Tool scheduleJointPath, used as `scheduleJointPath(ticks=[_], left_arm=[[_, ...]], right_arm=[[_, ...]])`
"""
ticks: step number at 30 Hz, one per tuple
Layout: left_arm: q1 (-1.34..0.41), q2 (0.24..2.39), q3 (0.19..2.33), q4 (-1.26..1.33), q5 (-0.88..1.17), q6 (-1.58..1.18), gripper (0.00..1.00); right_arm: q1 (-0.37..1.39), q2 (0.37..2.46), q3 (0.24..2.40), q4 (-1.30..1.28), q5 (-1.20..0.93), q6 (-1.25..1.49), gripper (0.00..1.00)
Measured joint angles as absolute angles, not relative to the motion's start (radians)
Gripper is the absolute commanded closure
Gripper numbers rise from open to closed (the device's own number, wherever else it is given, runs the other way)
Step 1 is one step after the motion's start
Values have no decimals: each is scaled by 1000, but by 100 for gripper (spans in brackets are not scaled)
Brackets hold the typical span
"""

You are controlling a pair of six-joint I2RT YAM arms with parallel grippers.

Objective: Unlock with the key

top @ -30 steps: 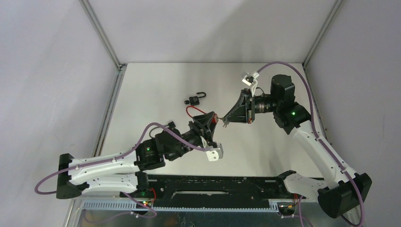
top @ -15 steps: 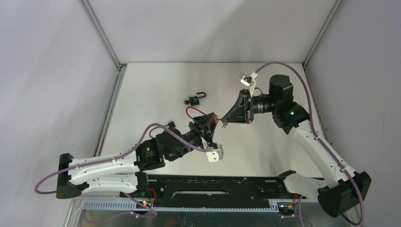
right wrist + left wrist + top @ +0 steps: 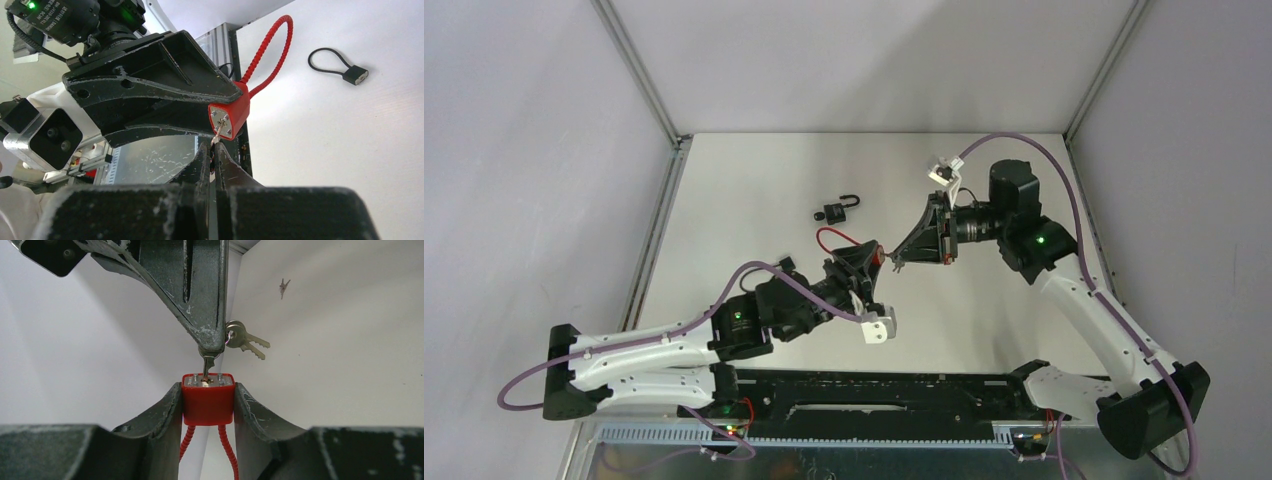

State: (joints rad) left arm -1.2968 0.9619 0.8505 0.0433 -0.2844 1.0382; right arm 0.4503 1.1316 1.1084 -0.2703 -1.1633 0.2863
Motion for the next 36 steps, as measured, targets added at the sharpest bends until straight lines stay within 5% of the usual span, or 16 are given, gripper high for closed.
scheduleJointPath(ticks=[36], left_arm=[[-1294, 993, 851, -12, -345, 1022, 100]], right_arm=[[580, 1172, 1252, -567, -851, 74, 100]])
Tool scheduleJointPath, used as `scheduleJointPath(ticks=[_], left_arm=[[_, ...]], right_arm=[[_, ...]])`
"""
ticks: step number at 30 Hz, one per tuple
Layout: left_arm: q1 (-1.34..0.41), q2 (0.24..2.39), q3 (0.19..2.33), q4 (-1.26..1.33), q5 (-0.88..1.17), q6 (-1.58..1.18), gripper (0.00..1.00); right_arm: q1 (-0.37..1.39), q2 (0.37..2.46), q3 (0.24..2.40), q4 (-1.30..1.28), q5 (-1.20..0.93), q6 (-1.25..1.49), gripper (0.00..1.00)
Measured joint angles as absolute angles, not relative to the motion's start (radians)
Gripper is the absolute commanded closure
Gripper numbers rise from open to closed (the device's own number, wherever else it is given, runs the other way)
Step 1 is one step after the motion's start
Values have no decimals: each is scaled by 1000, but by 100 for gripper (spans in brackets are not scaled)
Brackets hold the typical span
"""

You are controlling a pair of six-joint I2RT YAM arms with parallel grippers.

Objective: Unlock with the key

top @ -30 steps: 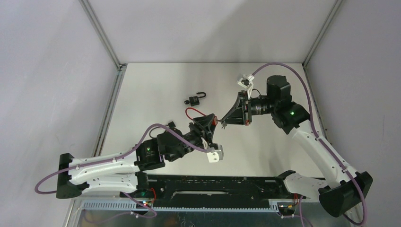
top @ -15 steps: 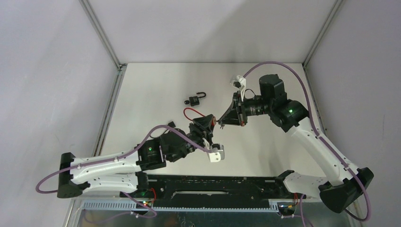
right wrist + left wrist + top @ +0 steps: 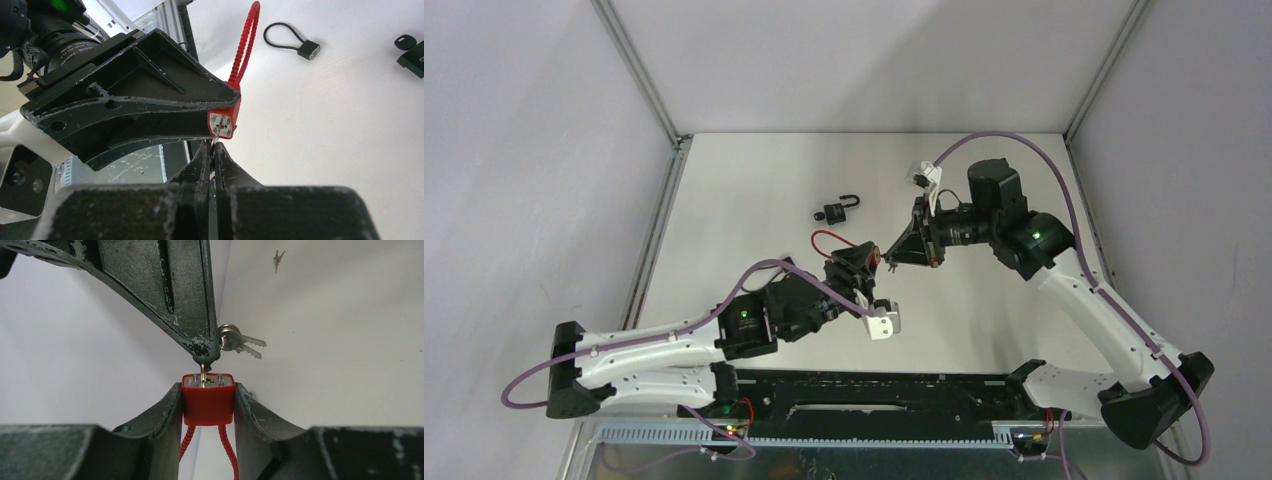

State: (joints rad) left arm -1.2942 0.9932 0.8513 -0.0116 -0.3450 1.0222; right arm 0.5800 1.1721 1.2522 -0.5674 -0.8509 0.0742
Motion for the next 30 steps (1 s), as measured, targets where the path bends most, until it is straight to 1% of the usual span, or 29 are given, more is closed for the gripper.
scheduleJointPath(ticks=[8, 17, 23, 30], left_arm=[[-1291, 1007, 869, -33, -350, 992, 100], [-1292, 1047, 921, -115, -383, 985, 100], [-1292, 1054, 931, -163, -397, 970, 100], [-1305, 1045, 958, -192, -402, 958, 100]], right_arm=[[592, 1182, 1252, -567, -822, 75, 100], [596, 1208, 1252, -566, -804, 83, 100], [597, 1242, 1253, -557, -831, 107, 100], [610, 1254, 1247, -479, -865, 145, 100]])
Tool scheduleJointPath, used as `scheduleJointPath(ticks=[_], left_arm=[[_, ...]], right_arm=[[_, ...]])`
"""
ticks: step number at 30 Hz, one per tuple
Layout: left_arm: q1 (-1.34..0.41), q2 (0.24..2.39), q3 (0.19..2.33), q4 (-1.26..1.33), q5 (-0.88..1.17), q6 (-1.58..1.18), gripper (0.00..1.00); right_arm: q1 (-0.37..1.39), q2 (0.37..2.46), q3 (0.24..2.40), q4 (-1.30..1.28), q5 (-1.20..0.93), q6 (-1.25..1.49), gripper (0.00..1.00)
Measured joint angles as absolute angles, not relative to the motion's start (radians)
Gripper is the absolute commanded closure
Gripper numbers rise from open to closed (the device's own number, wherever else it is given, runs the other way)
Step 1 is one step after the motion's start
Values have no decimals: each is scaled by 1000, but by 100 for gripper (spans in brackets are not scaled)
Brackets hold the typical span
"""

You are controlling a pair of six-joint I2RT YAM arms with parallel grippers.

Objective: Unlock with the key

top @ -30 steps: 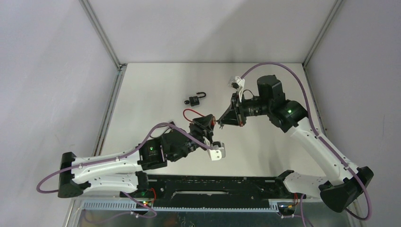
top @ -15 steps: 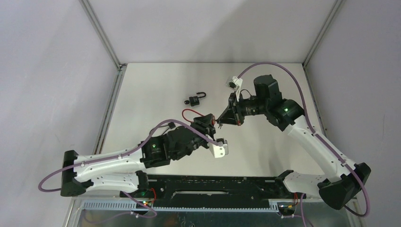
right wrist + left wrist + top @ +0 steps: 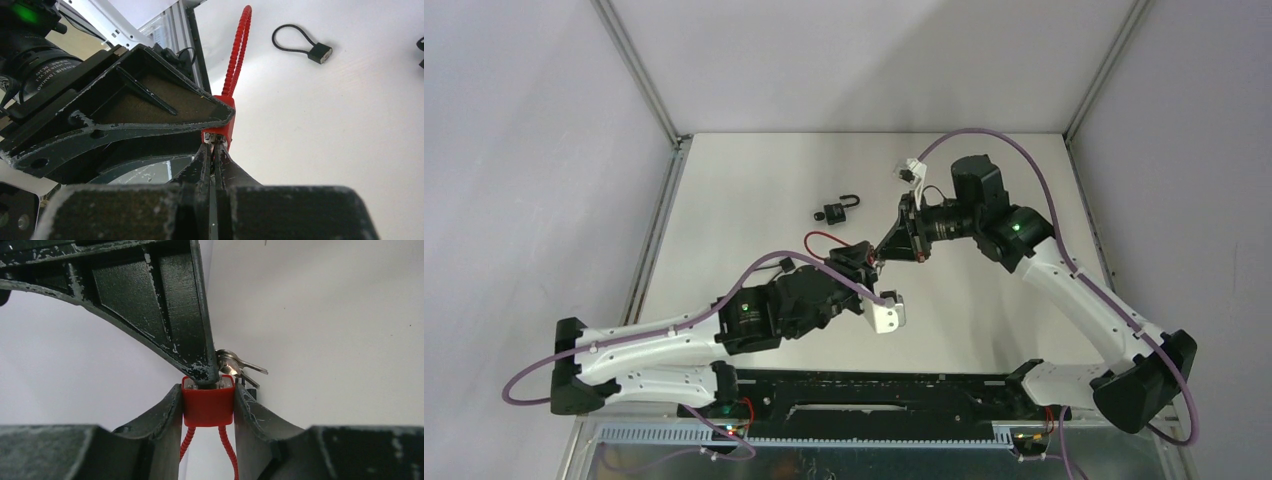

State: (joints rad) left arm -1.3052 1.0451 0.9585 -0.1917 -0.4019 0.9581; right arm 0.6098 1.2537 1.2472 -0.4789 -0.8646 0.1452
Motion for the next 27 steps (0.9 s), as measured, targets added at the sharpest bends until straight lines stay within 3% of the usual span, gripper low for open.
scheduleJointPath(ticks=[17, 22, 27], left_arm=[[-1336, 1018, 957, -223, -442, 992, 100], [-1345, 1016, 910, -80, -452, 1102, 100], [-1349, 1022, 868, -5, -505, 1203, 100]], right_arm=[[583, 1285, 1224, -401, -991, 194, 100], [510, 1281, 1174, -263, -1112, 386, 100], [474, 1341, 1054, 117, -1229, 779, 100]])
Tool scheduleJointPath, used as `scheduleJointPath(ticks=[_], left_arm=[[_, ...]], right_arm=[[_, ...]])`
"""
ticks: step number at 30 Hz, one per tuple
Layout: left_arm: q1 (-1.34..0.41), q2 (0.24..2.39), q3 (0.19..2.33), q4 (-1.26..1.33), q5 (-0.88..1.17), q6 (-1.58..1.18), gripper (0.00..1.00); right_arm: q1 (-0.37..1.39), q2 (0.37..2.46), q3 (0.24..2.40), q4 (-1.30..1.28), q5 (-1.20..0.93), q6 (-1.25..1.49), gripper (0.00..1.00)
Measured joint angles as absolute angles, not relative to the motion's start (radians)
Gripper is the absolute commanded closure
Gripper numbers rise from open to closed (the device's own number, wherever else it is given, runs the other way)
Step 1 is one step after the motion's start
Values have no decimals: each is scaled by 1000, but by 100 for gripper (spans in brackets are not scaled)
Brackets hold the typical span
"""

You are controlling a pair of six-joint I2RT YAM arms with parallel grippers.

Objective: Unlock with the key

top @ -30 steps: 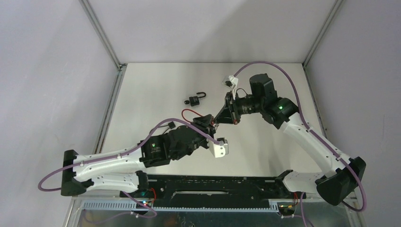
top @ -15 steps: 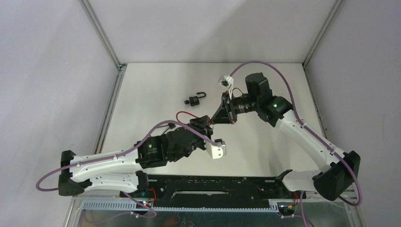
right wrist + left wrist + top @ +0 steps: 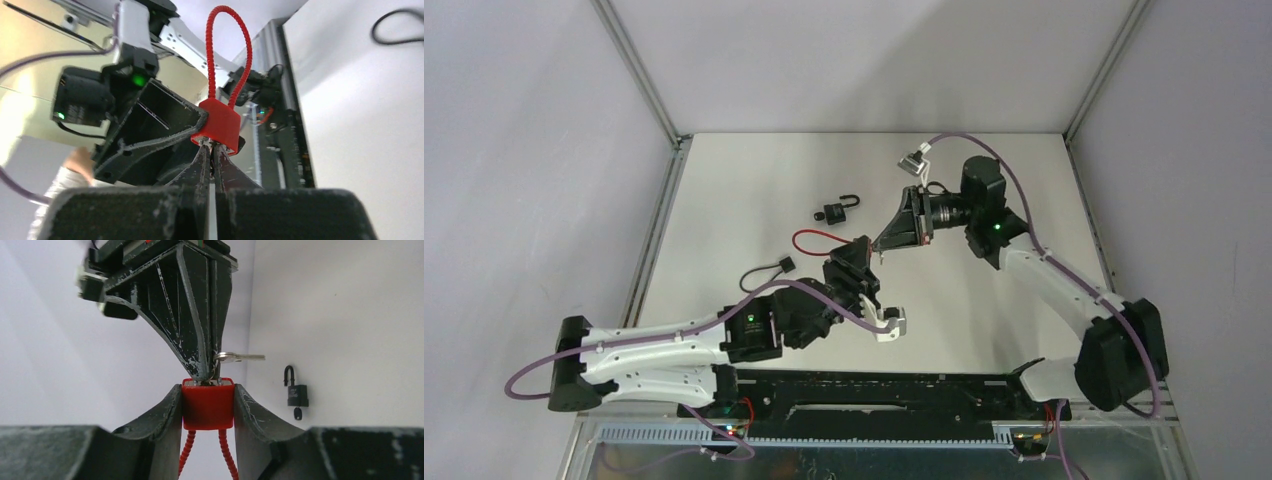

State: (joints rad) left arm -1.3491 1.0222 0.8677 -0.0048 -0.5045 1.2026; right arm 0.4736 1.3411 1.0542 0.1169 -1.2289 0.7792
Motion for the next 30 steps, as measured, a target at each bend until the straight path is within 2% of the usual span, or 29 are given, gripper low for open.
scheduleJointPath(ticks=[4, 5, 8, 10, 14, 19, 26, 30], left_arm=[[-1350, 1032, 839, 26, -563, 1266, 100], [-1350, 1034, 835, 33, -572, 1274, 100], [-1353, 1034, 825, 55, -588, 1302, 100], [-1356, 1033, 825, 70, -598, 1302, 100], [-1356, 1029, 826, 58, -586, 1270, 100], [-1345, 1030, 867, -21, -458, 1135, 100], [-1238, 1056, 1074, -181, -152, 814, 100], [-1164, 1109, 1181, -245, -14, 634, 100]], right_arm=[[472, 1406, 976, 417, -1253, 1090, 100], [472, 1421, 956, 496, -1251, 1174, 96], [473, 1441, 917, 656, -1245, 1343, 76], [474, 1449, 912, 736, -1242, 1417, 53], [469, 1436, 912, 793, -1260, 1428, 40], [411, 1342, 912, 609, -1298, 1170, 41], [209, 1148, 913, 164, -1343, 531, 43], [179, 1095, 958, -187, -1383, 120, 44]])
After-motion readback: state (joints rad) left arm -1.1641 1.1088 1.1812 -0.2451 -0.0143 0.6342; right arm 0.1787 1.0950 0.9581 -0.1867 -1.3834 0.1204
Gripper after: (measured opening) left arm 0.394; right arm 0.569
